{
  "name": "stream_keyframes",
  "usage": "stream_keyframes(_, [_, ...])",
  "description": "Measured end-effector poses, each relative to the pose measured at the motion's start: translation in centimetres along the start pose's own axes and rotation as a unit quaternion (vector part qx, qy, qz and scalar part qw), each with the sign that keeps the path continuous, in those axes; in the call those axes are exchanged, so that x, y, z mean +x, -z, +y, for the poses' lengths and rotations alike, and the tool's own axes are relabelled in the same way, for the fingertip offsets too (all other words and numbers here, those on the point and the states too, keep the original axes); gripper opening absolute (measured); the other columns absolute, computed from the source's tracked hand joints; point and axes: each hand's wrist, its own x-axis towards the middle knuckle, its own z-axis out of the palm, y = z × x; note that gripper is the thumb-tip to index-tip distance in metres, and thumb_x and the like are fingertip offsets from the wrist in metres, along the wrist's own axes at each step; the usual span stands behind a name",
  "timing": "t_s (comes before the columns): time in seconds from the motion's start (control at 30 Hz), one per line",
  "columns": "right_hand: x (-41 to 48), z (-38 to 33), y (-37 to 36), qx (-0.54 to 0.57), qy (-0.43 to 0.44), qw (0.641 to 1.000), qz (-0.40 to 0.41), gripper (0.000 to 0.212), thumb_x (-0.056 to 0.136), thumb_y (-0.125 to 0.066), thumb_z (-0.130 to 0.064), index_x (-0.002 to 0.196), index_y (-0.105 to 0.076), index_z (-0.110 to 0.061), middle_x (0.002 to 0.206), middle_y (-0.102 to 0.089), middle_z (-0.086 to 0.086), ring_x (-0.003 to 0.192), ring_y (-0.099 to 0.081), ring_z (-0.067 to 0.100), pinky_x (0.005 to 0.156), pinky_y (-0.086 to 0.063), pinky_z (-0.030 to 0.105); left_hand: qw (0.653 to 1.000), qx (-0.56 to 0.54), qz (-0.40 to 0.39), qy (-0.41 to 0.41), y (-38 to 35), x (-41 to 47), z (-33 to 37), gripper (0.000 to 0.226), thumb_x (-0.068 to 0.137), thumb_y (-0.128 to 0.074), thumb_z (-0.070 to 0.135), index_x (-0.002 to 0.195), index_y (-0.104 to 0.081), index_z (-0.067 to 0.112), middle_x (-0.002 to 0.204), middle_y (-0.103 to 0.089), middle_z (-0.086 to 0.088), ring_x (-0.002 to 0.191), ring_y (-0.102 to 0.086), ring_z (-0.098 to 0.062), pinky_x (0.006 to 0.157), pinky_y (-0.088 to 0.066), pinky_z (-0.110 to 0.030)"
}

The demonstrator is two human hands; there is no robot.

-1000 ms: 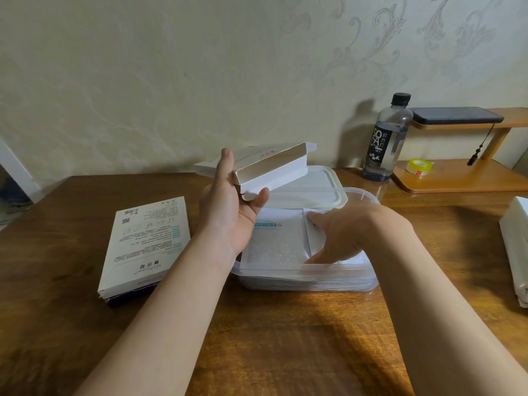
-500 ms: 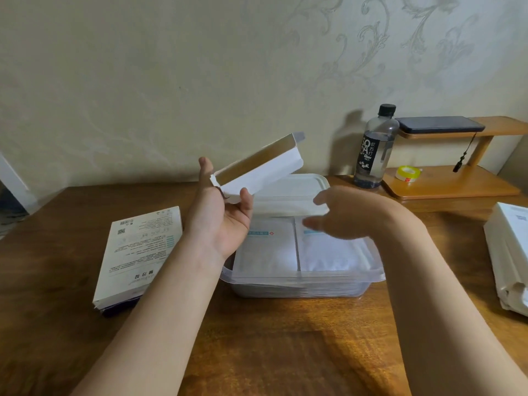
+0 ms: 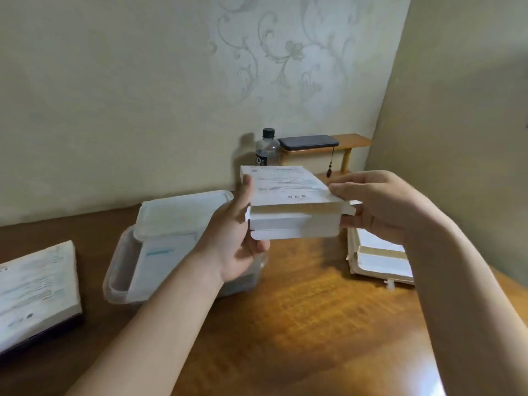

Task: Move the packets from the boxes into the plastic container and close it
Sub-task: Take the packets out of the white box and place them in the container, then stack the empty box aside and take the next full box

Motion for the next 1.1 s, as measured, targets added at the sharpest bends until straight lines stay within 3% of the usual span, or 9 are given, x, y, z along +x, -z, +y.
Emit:
stream_keyframes(0.1, [-1.3,1.1,4.7,0.034,-0.027,0.997,0.064,0.013,0.095,-0.063,-0.003,0.100,-0.069,0.007,0.108,-0.070,0.023,0.084,-0.072,0.029,0.065,-0.062,0.039,0.997,0.038,-0.058,0.036,-4.6,1.6,-1.5,0.050,0.094,-0.053,0.059,0.121,-0.070,0.021,0.105,-0.075,-0.007,0.074,-0.068,-0.014,0.038,-0.040,-0.020])
stream_keyframes(0.2, [-2.1,2.4,9.3,0.009,-0.041,0.994,0.105,0.014,0.094,-0.063,-0.002,0.099,-0.072,0.007,0.106,-0.070,0.025,0.083,-0.073,0.032,0.073,-0.062,0.045,0.983,0.165,-0.061,0.058,-8.6,3.5,-2.8,0.048,0.098,-0.052,0.058,0.120,-0.069,0.020,0.113,-0.076,-0.009,0.087,-0.070,-0.020,0.040,-0.043,-0.022])
stream_keyframes(0.27, [-2.5,3.1,11.6,0.007,-0.041,0.990,0.134,0.012,0.094,-0.064,-0.003,0.098,-0.074,0.003,0.105,-0.073,0.025,0.086,-0.074,0.033,0.081,-0.061,0.049,0.965,0.255,-0.035,0.042,-10.7,5.0,-3.8,0.044,0.100,-0.054,0.054,0.115,-0.070,0.015,0.107,-0.078,-0.007,0.081,-0.068,-0.018,0.040,-0.041,-0.021])
stream_keyframes(0.37, [-2.5,4.3,13.7,-0.001,-0.032,0.985,0.171,0.010,0.094,-0.065,-0.004,0.099,-0.073,0.001,0.097,-0.074,0.022,0.078,-0.074,0.028,0.066,-0.062,0.038,0.940,0.341,0.013,-0.015,-12.8,7.2,-5.2,0.046,0.102,-0.056,0.043,0.105,-0.071,-0.001,0.095,-0.076,-0.006,0.076,-0.067,-0.021,0.040,-0.043,-0.022])
stream_keyframes(0.47, [-1.7,5.7,14.8,-0.044,-0.024,0.982,0.182,0.012,0.095,-0.063,-0.005,0.099,-0.073,0.000,0.095,-0.074,0.017,0.075,-0.073,0.024,0.059,-0.060,0.032,0.931,0.363,0.018,-0.029,-13.8,8.7,-6.6,0.041,0.102,-0.057,0.036,0.095,-0.072,-0.002,0.092,-0.076,-0.008,0.075,-0.069,-0.022,0.049,-0.049,-0.026])
stream_keyframes(0.6, [-0.4,7.5,15.5,-0.112,-0.016,0.976,0.186,0.014,0.094,-0.062,-0.007,0.090,-0.075,-0.004,0.088,-0.075,0.011,0.068,-0.070,0.018,0.061,-0.058,0.029,0.909,0.415,0.016,-0.025,-14.0,9.9,-8.6,0.029,0.095,-0.060,0.031,0.093,-0.073,0.006,0.090,-0.074,-0.003,0.086,-0.064,-0.022,0.077,-0.047,-0.032])
stream_keyframes(0.77, [0.4,8.8,15.4,-0.166,-0.006,0.970,0.178,0.022,0.091,-0.057,-0.004,0.080,-0.075,-0.001,0.067,-0.062,0.004,0.058,-0.051,0.017,0.053,-0.041,0.027,0.904,0.423,0.052,-0.033,-13.9,10.5,-10.0,0.039,0.098,-0.061,0.027,0.100,-0.070,-0.011,0.098,-0.078,-0.012,0.084,-0.065,-0.020,0.077,-0.044,-0.031])
stream_keyframes(0.93, [1.0,9.8,15.3,-0.181,-0.009,0.965,0.191,0.021,0.091,-0.055,-0.005,0.082,-0.074,0.001,0.073,-0.065,0.006,0.063,-0.052,0.018,0.056,-0.041,0.030,0.895,0.442,0.058,-0.029,-13.7,11.2,-10.8,0.037,0.098,-0.062,0.030,0.092,-0.073,-0.005,0.088,-0.075,-0.009,0.082,-0.060,-0.018,0.076,-0.043,-0.032])
stream_keyframes(1.1, [1.1,9.9,15.1,-0.207,-0.002,0.957,0.201,0.026,0.090,-0.052,-0.005,0.078,-0.072,0.004,0.069,-0.061,0.007,0.063,-0.051,0.020,0.056,-0.039,0.030,0.889,0.455,0.039,-0.025,-13.7,11.4,-11.1,0.021,0.099,-0.060,0.029,0.087,-0.069,0.014,0.085,-0.062,-0.002,0.081,-0.055,-0.015,0.075,-0.042,-0.030])
